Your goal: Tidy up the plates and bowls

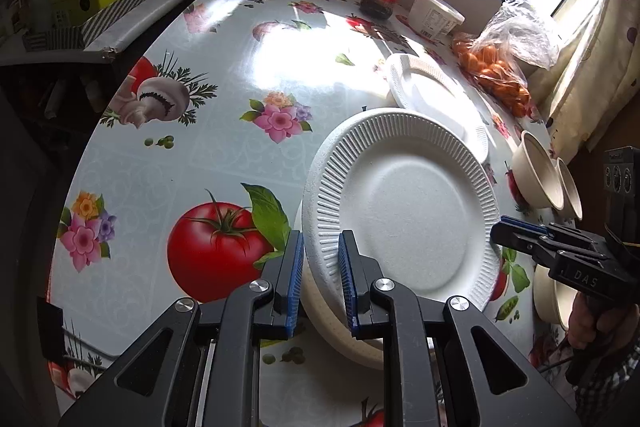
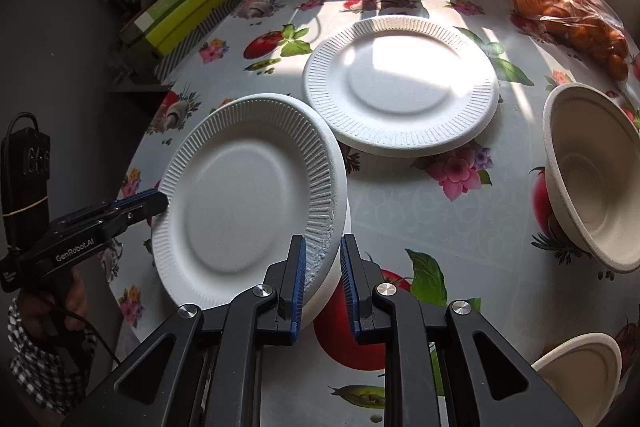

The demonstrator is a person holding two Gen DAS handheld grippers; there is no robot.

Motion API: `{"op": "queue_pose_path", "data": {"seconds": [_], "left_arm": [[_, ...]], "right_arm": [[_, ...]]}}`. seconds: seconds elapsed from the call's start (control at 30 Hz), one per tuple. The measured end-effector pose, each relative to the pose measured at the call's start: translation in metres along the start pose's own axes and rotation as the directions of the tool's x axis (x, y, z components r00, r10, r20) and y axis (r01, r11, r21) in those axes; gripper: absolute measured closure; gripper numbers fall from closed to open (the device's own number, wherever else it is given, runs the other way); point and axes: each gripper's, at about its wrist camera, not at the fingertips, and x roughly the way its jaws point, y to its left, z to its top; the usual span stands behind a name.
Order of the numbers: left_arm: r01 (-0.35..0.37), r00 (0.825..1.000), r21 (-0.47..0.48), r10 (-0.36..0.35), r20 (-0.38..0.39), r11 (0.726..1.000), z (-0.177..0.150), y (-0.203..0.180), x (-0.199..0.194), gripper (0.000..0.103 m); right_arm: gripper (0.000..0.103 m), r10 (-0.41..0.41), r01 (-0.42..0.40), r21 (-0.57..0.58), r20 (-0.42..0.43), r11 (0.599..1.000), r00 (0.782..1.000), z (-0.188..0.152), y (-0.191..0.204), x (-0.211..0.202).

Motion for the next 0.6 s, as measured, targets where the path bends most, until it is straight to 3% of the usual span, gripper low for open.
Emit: {"op": "queue_pose_path", "data": {"seconds": [0.6], "left_arm": [[-0.014,1.0,0.01,0.014,-0.007,1.0,-0.0076,-0.0026,0.0,0.084]], "right_arm": [[0.085,-0.011,0.011,-0.005,-0.014,1.0,1.0,-0.0107,-0.0015,0.0057]]}}
